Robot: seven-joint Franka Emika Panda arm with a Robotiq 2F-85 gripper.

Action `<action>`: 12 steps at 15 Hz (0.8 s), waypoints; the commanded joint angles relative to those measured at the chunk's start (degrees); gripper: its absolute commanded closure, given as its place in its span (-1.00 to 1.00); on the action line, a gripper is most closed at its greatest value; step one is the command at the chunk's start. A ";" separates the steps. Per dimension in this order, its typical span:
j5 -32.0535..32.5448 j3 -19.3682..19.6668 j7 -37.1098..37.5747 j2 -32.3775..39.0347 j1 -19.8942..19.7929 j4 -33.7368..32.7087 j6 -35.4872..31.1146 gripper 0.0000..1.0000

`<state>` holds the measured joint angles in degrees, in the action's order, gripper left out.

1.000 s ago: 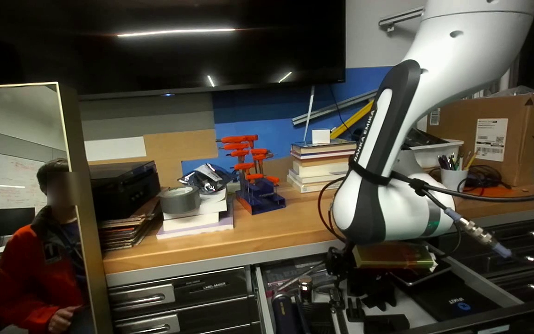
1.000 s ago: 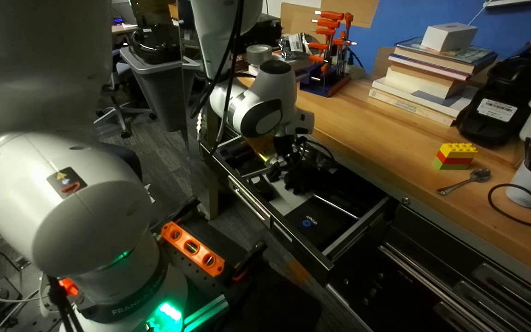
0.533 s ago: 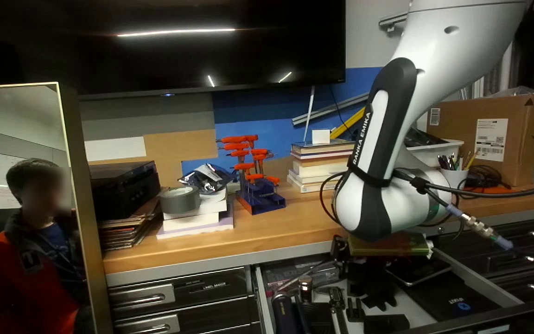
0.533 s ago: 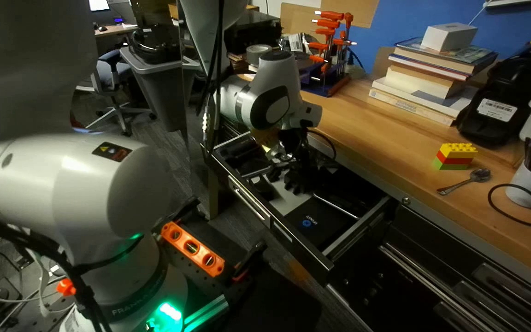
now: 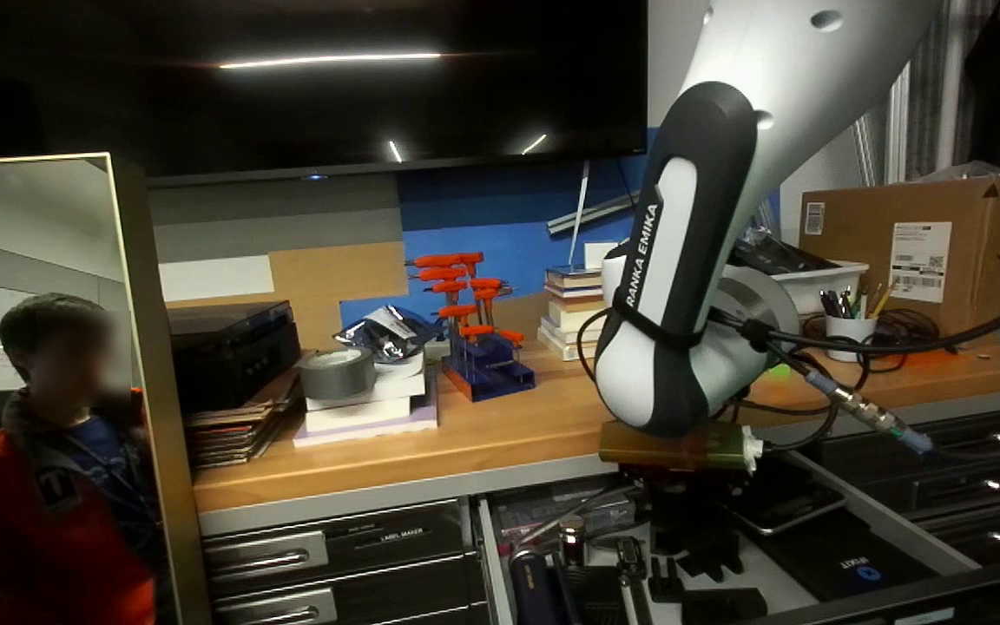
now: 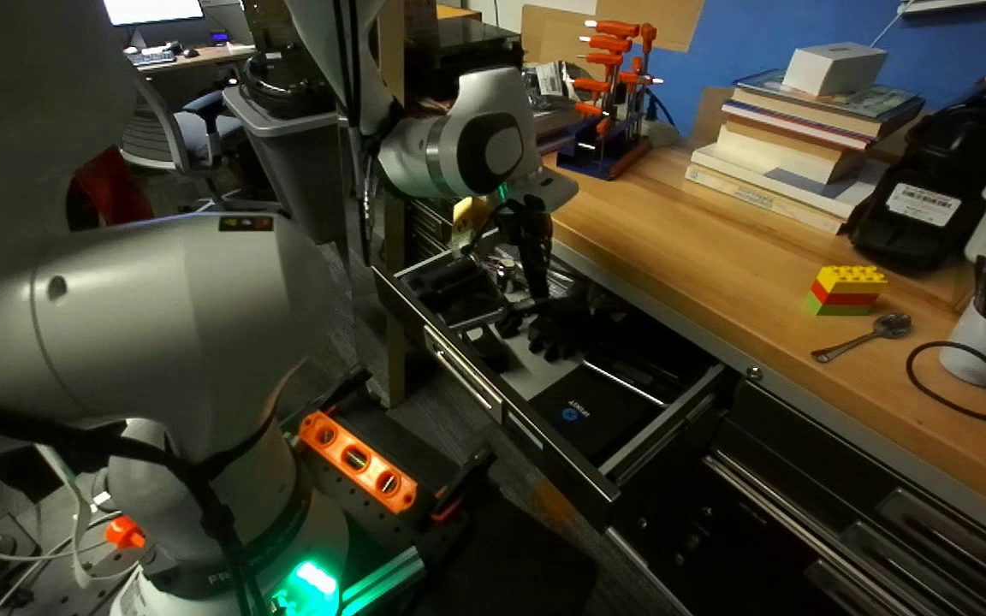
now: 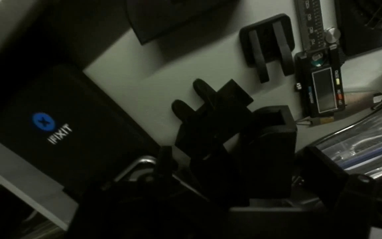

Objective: Put the black objects in the drawer and close it

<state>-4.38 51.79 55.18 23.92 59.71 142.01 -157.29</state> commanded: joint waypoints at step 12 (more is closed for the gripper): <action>18.65 -7.06 43.97 -18.87 -4.66 6.95 22.79 -1.00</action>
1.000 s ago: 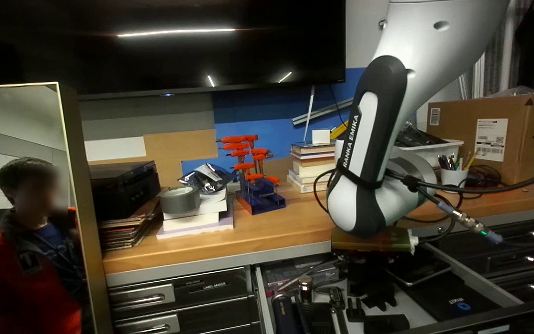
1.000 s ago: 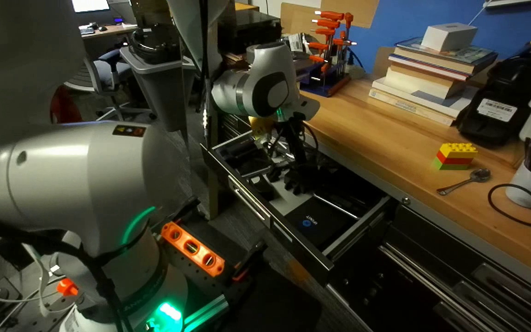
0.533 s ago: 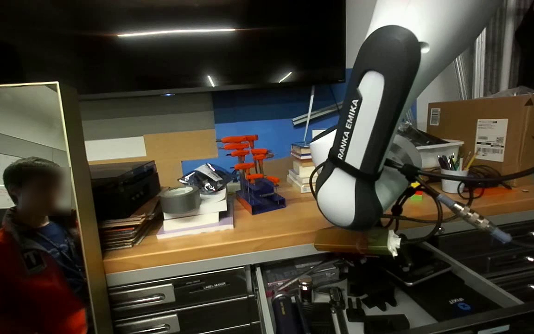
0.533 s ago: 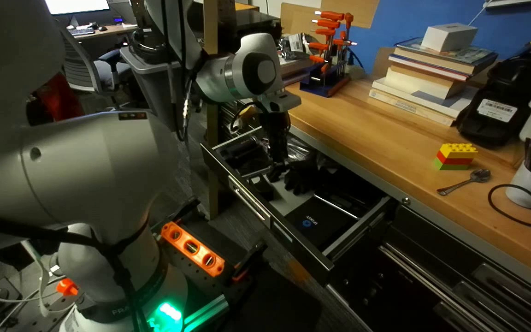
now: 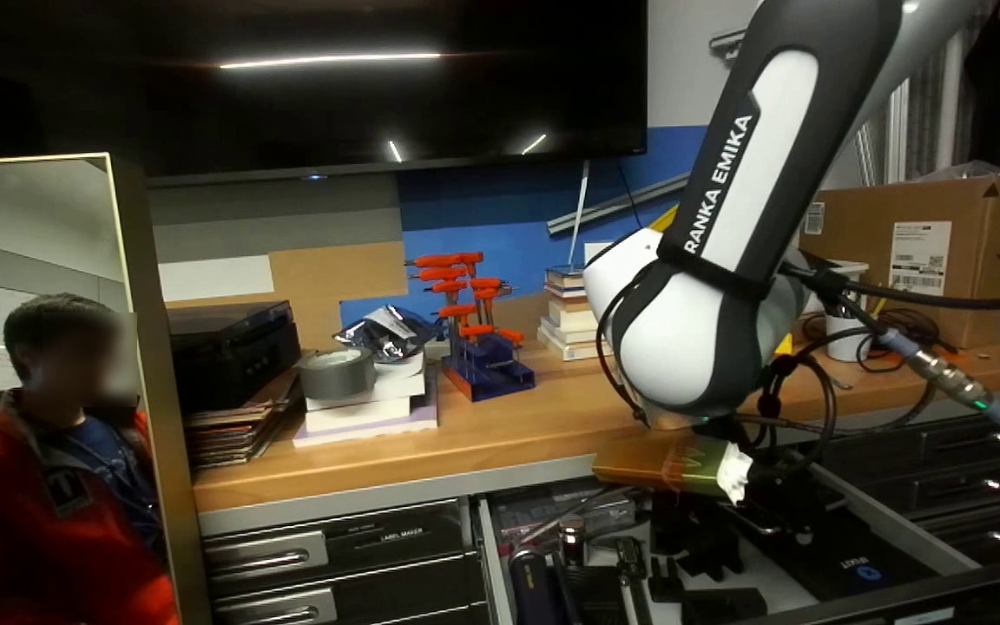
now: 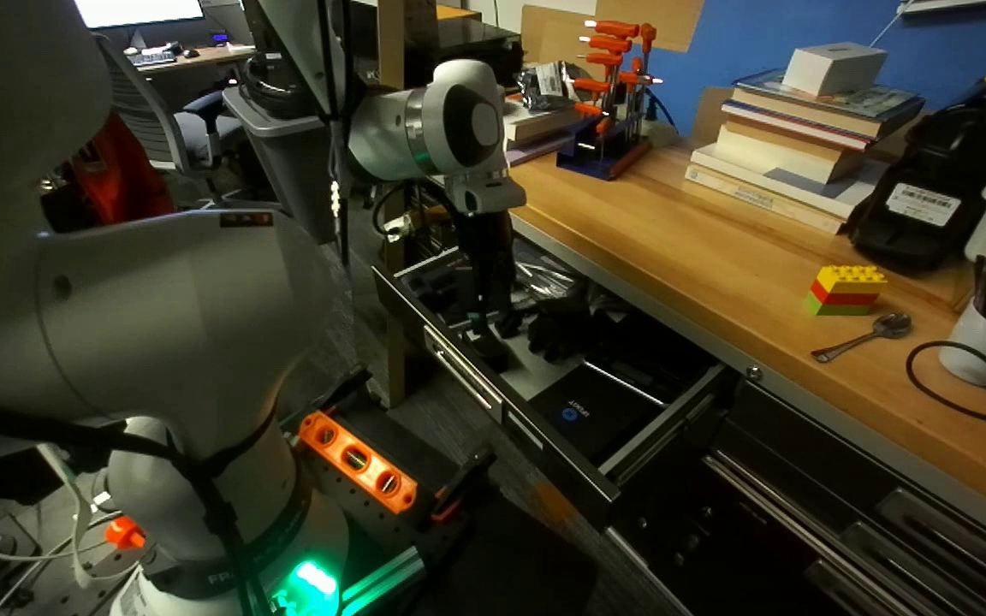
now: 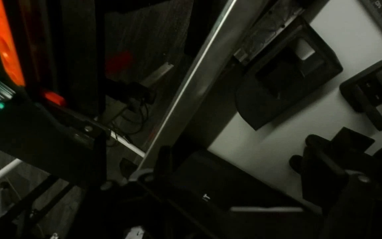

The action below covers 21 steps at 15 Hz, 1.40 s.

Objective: Put the black objects in the drawer and close it

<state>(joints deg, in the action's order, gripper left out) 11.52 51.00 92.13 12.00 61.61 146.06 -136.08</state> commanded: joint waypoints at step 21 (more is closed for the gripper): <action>7.00 -35.14 16.53 2.40 -44.71 12.10 -43.17 -1.00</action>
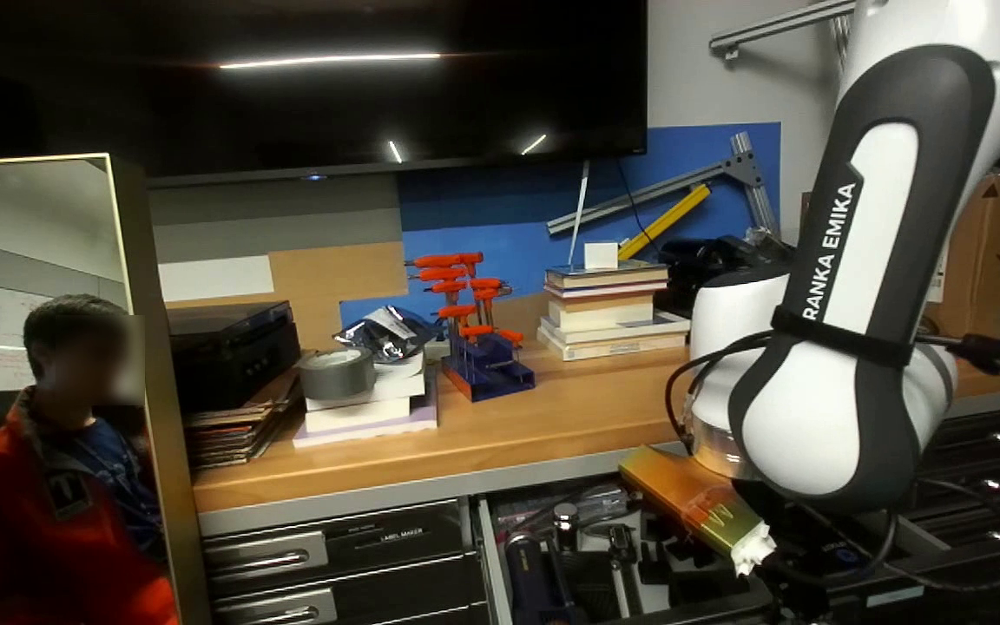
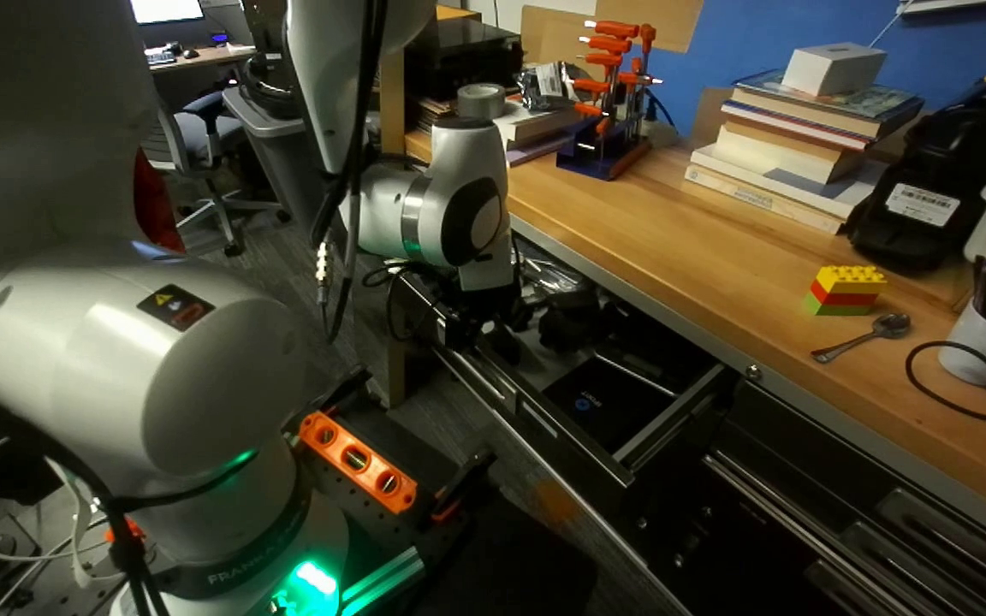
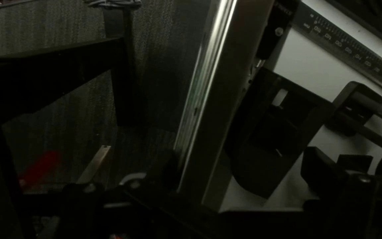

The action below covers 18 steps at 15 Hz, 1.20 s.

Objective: Put the black objects in the drawer and close it

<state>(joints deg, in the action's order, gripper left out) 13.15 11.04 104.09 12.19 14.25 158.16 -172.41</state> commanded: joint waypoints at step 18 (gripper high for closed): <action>5.99 36.95 -4.93 8.96 34.44 -0.25 -23.21 -1.00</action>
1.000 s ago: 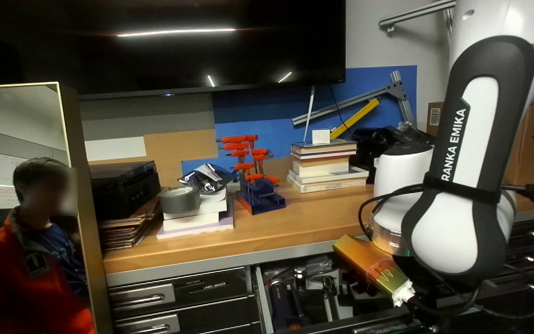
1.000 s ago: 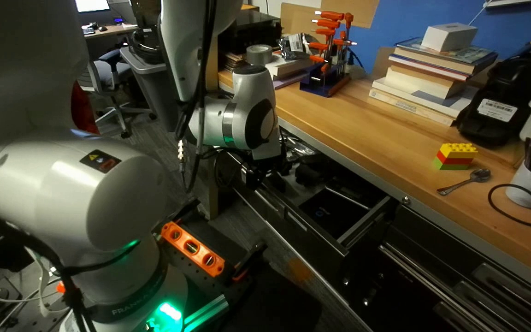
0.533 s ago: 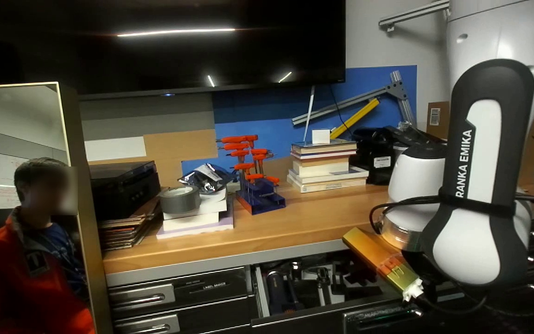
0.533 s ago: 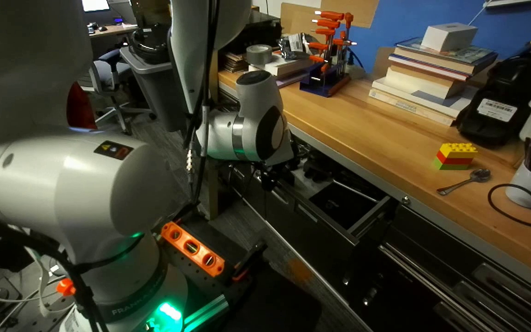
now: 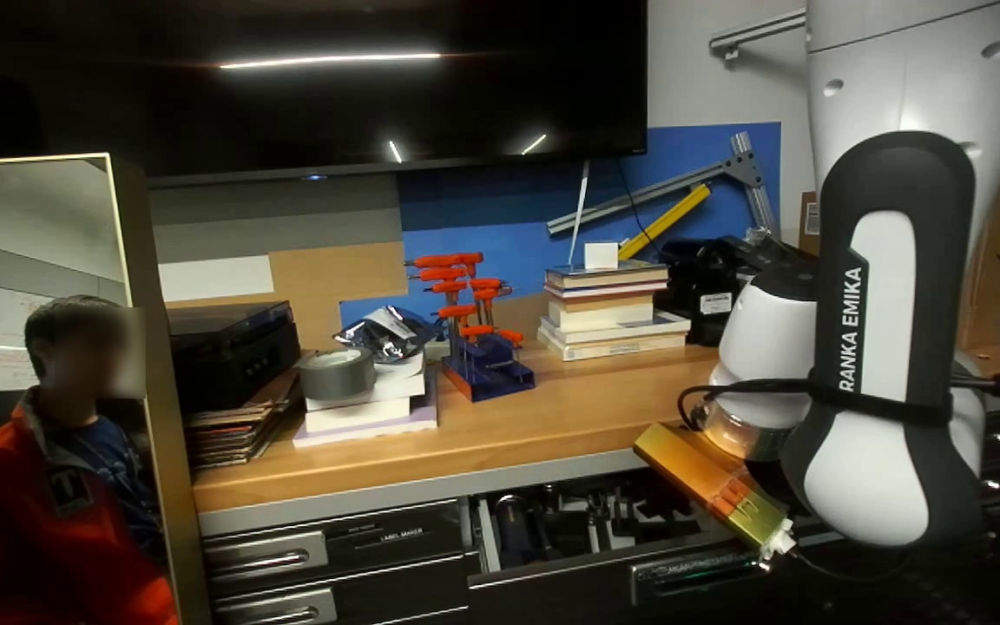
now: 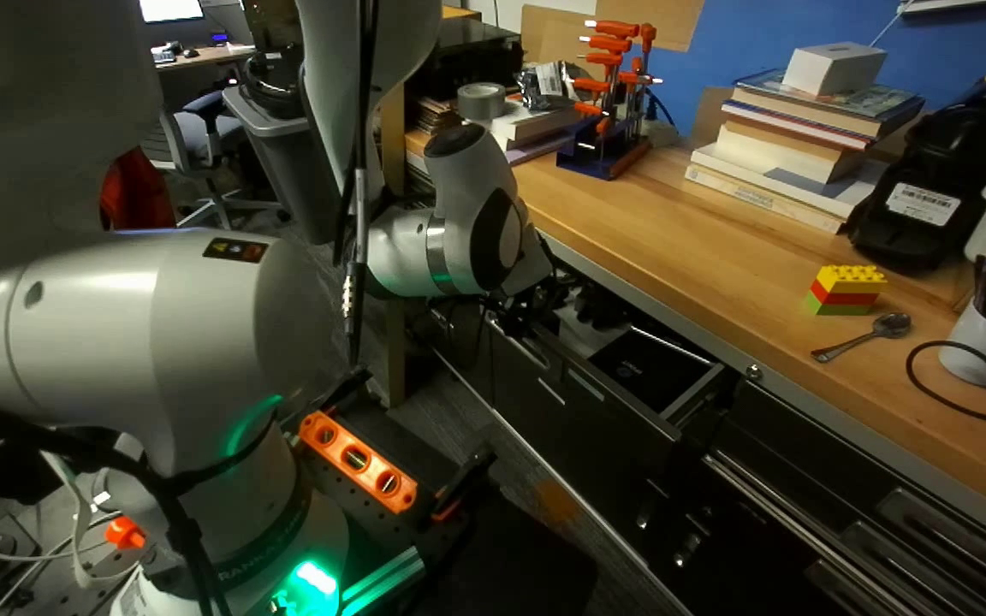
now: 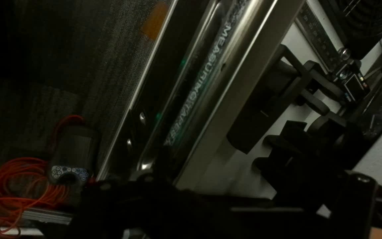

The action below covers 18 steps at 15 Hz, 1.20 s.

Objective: Put the black objects in the drawer and close it

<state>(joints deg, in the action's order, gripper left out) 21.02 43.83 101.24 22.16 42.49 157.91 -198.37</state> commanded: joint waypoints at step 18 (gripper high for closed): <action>-10.55 51.01 4.04 -3.23 67.97 -6.40 67.23 -1.00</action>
<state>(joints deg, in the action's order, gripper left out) 13.06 90.89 106.31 21.14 106.56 153.09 -140.11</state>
